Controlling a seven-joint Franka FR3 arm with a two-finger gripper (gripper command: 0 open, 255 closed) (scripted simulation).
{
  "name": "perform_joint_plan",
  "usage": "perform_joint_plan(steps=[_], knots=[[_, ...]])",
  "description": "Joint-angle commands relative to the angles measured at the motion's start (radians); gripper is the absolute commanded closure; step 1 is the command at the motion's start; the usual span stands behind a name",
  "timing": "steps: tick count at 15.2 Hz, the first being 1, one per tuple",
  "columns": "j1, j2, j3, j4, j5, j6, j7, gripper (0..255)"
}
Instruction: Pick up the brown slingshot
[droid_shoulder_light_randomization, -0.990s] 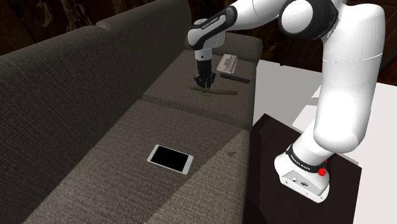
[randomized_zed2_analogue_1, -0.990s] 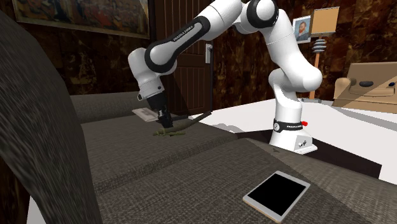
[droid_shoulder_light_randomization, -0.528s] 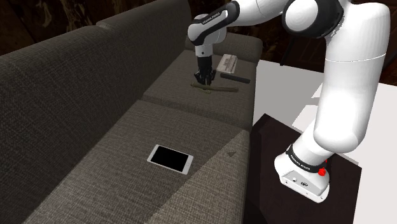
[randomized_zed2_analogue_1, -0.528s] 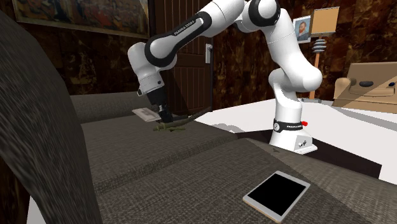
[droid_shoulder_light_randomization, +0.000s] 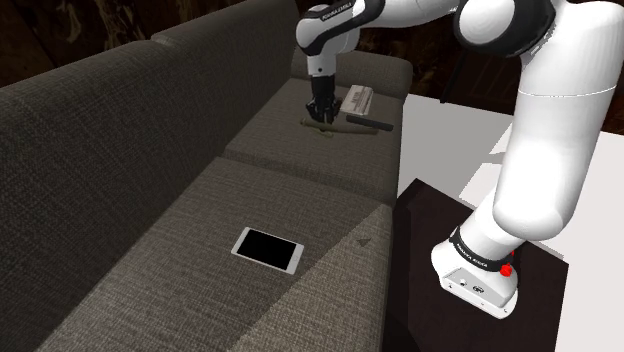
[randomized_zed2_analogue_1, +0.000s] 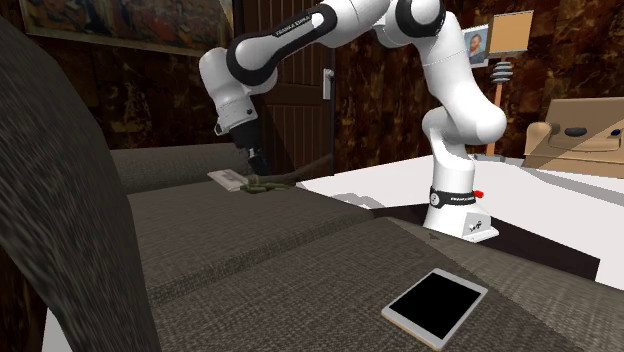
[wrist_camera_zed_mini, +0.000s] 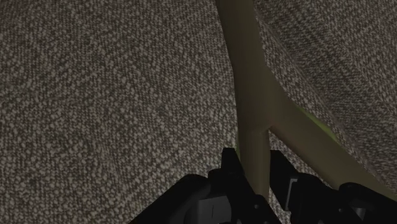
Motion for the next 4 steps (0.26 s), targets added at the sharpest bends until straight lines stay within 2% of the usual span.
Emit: perform_joint_plan(steps=[1, 4], knots=[[0.0, -0.009, 0.0, 0.014, -0.001, -0.024, 0.004, 255], [0.0, -0.015, -0.001, 0.021, -0.002, -0.037, 0.006, 255]])
